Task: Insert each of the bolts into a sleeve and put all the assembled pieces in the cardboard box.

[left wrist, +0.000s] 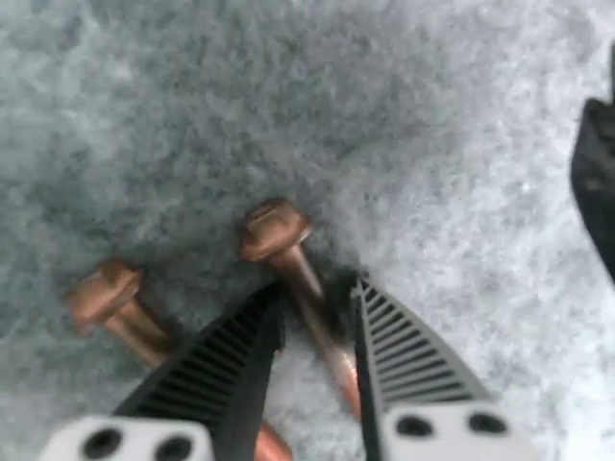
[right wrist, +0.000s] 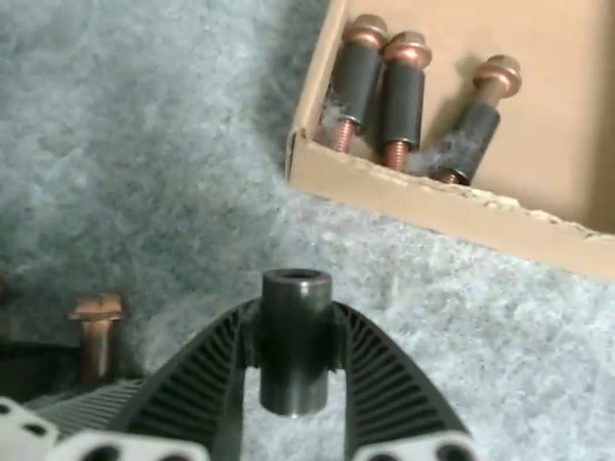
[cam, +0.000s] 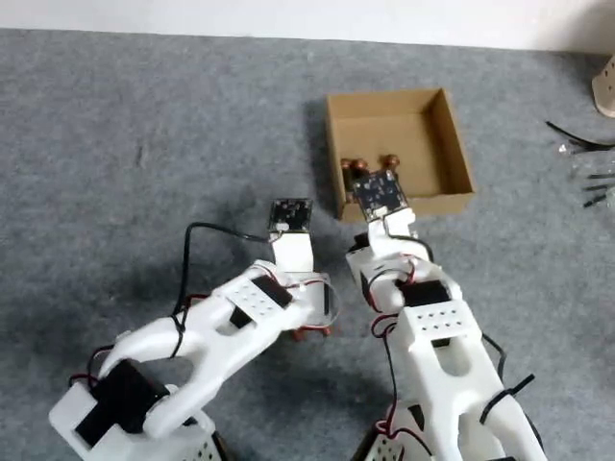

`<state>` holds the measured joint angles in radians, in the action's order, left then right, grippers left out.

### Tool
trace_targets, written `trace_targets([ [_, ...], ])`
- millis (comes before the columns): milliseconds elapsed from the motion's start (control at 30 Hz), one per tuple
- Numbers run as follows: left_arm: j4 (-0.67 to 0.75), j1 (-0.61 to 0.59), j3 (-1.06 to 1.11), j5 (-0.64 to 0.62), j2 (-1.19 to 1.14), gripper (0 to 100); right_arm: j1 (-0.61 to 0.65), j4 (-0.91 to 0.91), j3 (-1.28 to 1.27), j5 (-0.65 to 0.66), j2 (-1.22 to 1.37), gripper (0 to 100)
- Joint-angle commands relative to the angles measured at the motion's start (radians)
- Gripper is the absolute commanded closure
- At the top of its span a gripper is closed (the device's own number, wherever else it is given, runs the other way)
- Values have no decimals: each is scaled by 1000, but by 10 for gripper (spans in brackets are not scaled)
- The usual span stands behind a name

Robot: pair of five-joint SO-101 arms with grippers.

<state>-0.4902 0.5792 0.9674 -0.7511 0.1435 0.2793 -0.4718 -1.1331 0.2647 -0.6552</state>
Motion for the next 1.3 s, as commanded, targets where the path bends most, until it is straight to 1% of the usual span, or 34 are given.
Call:
trace_targets([
  [0,2,-21,-21,-6,-4,885,-8,30,4,-11,-19,994],
  [200,2,-25,-21,-6,-4,888,-8,30,2,-11,-19,994],
  [233,2,-35,-21,-6,-4,905,-8,30,2,-11,-19,994],
  [300,3,-68,-24,-3,-4,993,-8,30,1,-11,-19,994],
  [333,5,-90,-25,-3,-4,996,-8,31,-5,-11,-19,994],
  [367,5,-111,-25,-2,-4,979,-8,31,-8,-11,-19,994],
  [400,5,-130,-25,0,-4,994,-8,31,-12,-11,-19,994],
  [500,5,-153,-25,5,-2,995,-7,33,-15,-8,-21,994],
  [600,12,-151,-22,52,-2,996,-7,82,-31,-6,-28,994],
  [733,94,-154,5,66,2,996,5,205,-124,-5,-68,994],
  [767,114,-156,16,92,15,996,16,232,-151,-5,-91,994],
  [867,180,-159,79,146,102,996,58,265,-228,-2,-186,994],
  [933,226,-180,140,172,202,996,70,266,-269,-2,-263,994],
  [1067,348,-255,292,235,427,996,77,265,-364,-2,-443,994],
  [1133,394,-280,360,252,538,996,117,262,-423,-2,-552,994],
  [1267,408,-292,458,255,748,996,222,229,-544,94,-765,994],
])
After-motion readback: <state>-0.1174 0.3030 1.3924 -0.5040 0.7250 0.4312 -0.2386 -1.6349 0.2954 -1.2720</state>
